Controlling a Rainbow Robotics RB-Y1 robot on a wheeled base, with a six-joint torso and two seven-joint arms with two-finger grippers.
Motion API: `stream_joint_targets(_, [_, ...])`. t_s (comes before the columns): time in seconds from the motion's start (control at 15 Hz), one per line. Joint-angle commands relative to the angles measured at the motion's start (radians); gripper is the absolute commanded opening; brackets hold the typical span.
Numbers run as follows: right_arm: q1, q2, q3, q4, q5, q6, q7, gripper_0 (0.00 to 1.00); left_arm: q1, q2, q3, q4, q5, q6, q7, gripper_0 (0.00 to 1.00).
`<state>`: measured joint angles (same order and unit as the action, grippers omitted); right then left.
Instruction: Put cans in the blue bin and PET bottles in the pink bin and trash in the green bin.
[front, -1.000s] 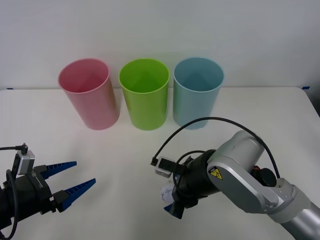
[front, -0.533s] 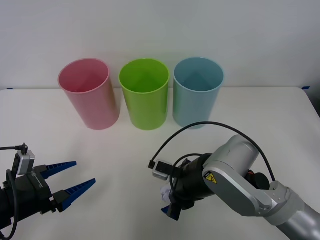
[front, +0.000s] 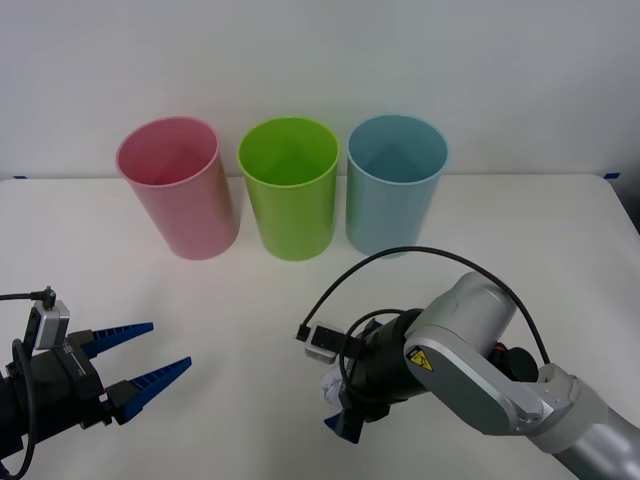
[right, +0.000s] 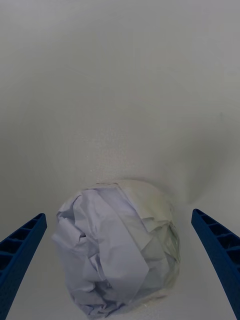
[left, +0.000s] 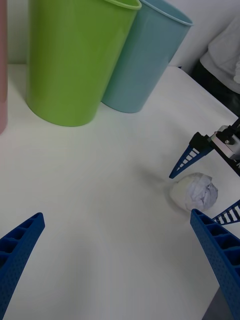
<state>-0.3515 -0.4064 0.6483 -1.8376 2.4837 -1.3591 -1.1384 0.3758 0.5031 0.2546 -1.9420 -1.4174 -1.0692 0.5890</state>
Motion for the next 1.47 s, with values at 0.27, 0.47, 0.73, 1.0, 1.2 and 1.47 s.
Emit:
stream_joint_targets(0.27, [0.0,-0.002,0.004,0.0,0.012,0.006,0.019,0.0,0.0,0.0,0.0,0.0,0.0,0.0,0.0,1.0])
stream_joint_targets(0.47, [0.0,-0.006,0.007,0.0,0.02,0.006,0.023,0.0,0.0,0.0,0.0,0.0,0.0,0.0,0.0,1.0])
stream_joint_targets(0.73, [0.0,-0.006,0.01,0.0,0.026,0.006,0.025,0.0,0.0,0.0,0.0,0.0,0.0,0.0,0.0,1.0])
stream_joint_targets(1.0, [0.0,-0.009,0.016,0.0,0.026,0.015,0.025,0.0,0.0,0.0,0.0,0.0,0.0,0.0,0.0,1.0])
stream_joint_targets(1.2, [0.0,-0.035,-0.001,-0.057,0.011,0.037,0.025,0.0,0.0,0.0,0.0,0.0,0.0,0.0,0.0,1.0])
stream_joint_targets(1.47, [0.062,-0.111,-0.09,-0.201,-0.015,0.034,0.023,0.0,0.0,0.0,0.0,0.0,0.0,0.0,0.0,1.0])
